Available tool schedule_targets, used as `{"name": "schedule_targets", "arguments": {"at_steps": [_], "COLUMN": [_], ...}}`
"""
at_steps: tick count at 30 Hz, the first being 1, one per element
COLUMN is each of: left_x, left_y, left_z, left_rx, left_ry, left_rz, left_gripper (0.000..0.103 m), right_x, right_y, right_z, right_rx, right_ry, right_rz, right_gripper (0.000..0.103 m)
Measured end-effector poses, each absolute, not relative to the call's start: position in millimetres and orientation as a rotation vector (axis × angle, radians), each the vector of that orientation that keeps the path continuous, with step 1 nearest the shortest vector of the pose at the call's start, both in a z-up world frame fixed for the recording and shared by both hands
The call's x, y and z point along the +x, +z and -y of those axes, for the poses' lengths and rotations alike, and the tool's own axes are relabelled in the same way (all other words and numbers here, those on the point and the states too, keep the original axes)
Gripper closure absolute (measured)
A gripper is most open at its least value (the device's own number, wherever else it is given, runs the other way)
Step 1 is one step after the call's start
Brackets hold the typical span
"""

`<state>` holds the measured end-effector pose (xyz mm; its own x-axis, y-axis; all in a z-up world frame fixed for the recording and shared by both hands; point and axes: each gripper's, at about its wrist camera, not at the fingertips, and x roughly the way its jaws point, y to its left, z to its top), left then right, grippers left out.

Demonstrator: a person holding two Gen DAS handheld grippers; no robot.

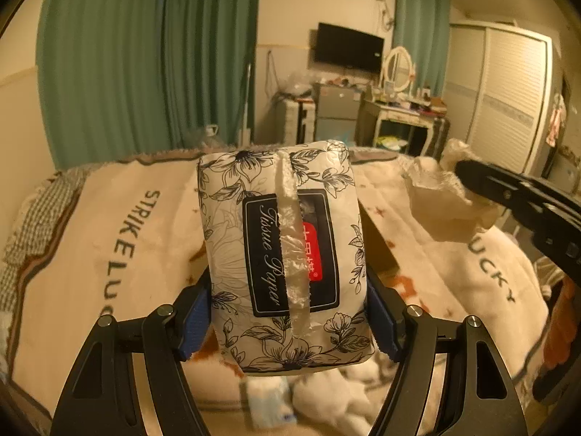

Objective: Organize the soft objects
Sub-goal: 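Lower the floral tissue pack into the box and open the left gripper, then grasp the white sock with the left gripper while the right gripper holds the rolled sock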

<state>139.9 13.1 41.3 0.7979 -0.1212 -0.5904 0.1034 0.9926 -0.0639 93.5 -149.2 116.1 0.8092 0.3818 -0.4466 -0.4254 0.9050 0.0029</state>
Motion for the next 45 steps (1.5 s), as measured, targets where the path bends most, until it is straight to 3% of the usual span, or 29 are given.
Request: {"name": "schedule_targets", "arguments": {"at_steps": [5, 14, 20, 22, 24, 25, 35, 39, 45], "left_x": [189.6, 262.6, 277.4, 275.7, 275.2, 275.1, 213.7, 162.6, 97.3], "left_y": [37.0, -10.6, -31.1, -30.4, -27.5, -25.5, 53.4, 89.1, 111.9], "left_z": [-16.9, -5.4, -0.1, -0.2, 0.4, 0.9, -18.3, -17.5, -26.3], "left_rx": [-0.029, 0.026, 0.019, 0.020, 0.045, 0.065, 0.064, 0.095, 0.081], "left_ry": [-0.113, -0.094, -0.104, -0.100, -0.089, -0.078, -0.026, -0.028, -0.032], "left_rz": [-0.667, -0.766, -0.775, -0.759, -0.750, -0.745, -0.601, -0.502, -0.449], "left_gripper": [0.030, 0.030, 0.020, 0.018, 0.015, 0.014, 0.014, 0.011, 0.009], "right_x": [142.1, 241.5, 277.9, 282.1, 280.3, 278.3, 210.6, 157.7, 72.8], "right_y": [111.2, 47.7, 8.6, 3.5, 2.2, 3.9, 82.8, 129.0, 170.5], "right_z": [132.2, 126.4, 133.4, 136.8, 139.4, 141.4, 158.8, 172.0, 183.7], "right_rx": [-0.103, -0.045, -0.016, -0.001, 0.009, 0.012, -0.011, -0.024, -0.059], "right_ry": [0.444, 0.443, 0.432, 0.432, 0.432, 0.424, 0.381, 0.359, 0.344], "right_rz": [-0.469, -0.603, -0.657, -0.668, -0.660, -0.653, -0.548, -0.487, -0.484], "right_gripper": [0.089, 0.089, 0.088, 0.077, 0.051, 0.048, 0.040, 0.021, 0.016]}}
